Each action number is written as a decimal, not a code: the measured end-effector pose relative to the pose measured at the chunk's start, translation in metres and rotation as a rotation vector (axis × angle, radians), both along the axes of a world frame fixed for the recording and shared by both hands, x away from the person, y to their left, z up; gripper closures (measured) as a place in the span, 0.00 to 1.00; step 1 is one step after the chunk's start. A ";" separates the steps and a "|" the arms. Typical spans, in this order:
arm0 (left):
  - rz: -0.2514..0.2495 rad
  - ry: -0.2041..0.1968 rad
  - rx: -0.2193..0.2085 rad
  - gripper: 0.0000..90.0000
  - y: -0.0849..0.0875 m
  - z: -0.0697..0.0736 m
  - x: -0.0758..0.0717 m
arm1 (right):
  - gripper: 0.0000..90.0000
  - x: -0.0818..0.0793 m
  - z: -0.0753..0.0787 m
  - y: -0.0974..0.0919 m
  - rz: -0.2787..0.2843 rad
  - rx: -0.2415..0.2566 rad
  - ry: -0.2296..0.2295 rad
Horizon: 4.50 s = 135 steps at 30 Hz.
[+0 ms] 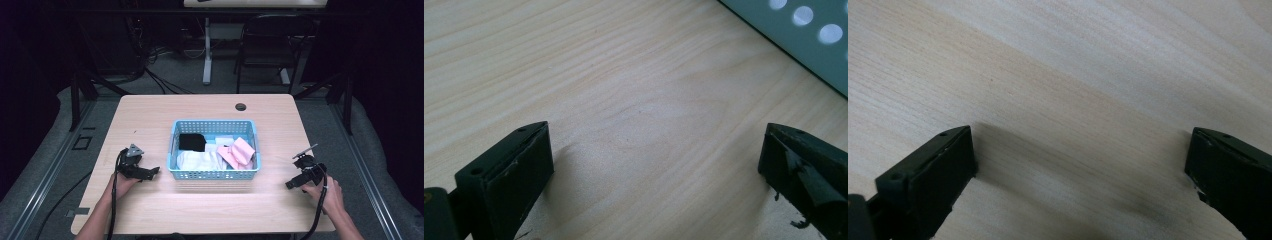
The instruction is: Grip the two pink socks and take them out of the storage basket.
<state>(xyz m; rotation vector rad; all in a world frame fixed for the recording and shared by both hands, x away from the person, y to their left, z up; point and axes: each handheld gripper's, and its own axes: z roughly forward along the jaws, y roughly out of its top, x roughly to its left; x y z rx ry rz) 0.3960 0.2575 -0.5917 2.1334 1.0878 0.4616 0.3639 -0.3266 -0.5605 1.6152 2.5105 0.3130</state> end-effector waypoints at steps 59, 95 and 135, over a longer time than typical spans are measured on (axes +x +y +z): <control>0.005 -0.005 0.000 0.01 0.000 0.000 0.000 | 0.00 0.029 0.138 0.086 0.222 0.049 -0.162; 0.001 -0.005 -0.001 0.01 0.000 0.000 0.000 | 0.15 0.098 0.084 0.191 0.371 -0.014 0.025; 0.000 -0.005 -0.003 0.01 0.000 0.000 0.000 | 0.90 0.088 0.133 0.182 0.356 0.046 0.001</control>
